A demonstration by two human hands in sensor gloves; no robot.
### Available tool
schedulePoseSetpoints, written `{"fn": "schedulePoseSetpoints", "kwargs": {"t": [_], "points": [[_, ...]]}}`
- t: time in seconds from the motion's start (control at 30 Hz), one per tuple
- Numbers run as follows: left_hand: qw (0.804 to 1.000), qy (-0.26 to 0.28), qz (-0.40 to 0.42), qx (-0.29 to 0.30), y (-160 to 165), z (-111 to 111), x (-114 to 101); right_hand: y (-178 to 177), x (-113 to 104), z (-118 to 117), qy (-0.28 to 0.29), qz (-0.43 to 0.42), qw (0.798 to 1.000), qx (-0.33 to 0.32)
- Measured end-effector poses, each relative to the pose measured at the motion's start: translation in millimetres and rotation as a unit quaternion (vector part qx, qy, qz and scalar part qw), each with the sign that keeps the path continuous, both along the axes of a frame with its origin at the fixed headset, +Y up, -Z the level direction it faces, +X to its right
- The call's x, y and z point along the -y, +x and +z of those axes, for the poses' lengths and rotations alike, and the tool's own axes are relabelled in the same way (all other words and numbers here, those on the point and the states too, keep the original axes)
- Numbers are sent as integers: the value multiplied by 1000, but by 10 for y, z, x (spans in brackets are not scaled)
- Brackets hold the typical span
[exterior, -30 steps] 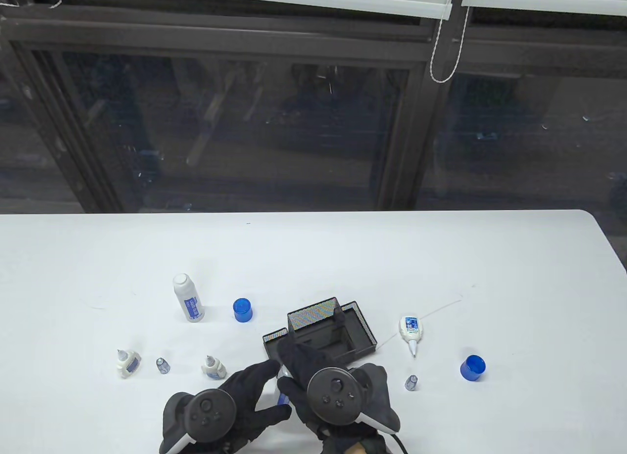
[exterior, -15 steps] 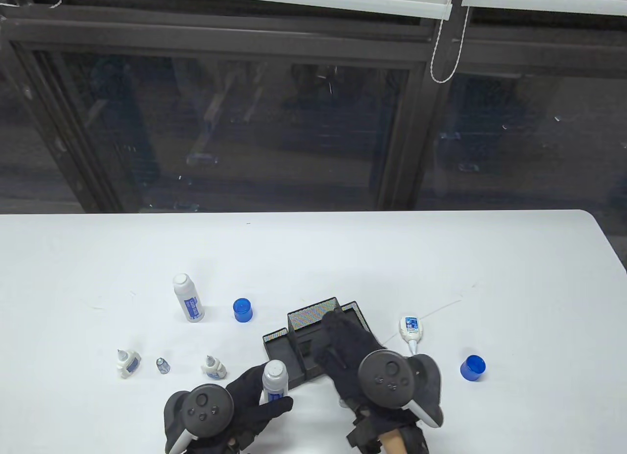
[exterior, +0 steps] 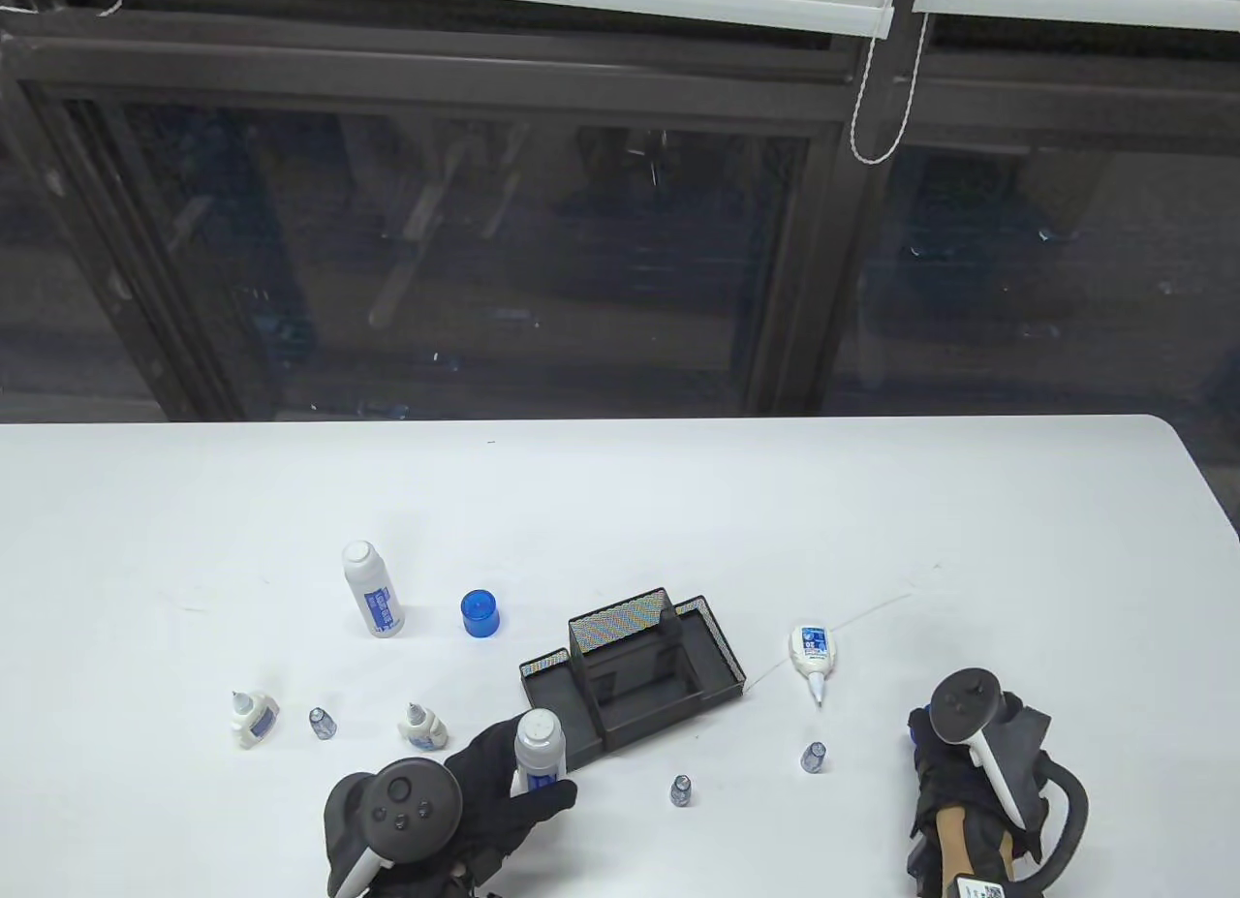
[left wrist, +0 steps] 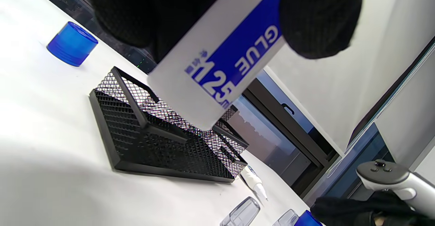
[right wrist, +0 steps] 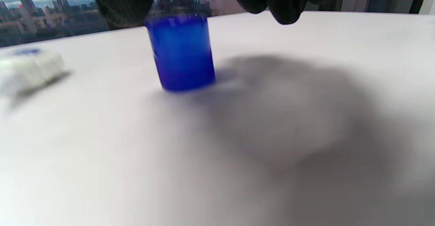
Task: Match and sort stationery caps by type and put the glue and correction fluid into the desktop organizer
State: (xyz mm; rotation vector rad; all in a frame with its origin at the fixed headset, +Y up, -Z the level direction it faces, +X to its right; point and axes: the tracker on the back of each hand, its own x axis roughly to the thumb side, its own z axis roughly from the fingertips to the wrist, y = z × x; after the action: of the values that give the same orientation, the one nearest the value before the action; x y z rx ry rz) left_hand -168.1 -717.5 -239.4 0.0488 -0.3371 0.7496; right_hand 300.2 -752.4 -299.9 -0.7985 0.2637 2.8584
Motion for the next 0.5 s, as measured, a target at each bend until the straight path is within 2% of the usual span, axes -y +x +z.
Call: {"fn": "schedulePoseSetpoints", "kwargs": {"t": [0.27,0.5], "points": [[1000,0,-14,-1,3,8,20,-54,136,-65,-19,3,1000,-20],[1000,2,-17,4,17,0,25,-94,106,-72,-1,7,1000,-31]]}}
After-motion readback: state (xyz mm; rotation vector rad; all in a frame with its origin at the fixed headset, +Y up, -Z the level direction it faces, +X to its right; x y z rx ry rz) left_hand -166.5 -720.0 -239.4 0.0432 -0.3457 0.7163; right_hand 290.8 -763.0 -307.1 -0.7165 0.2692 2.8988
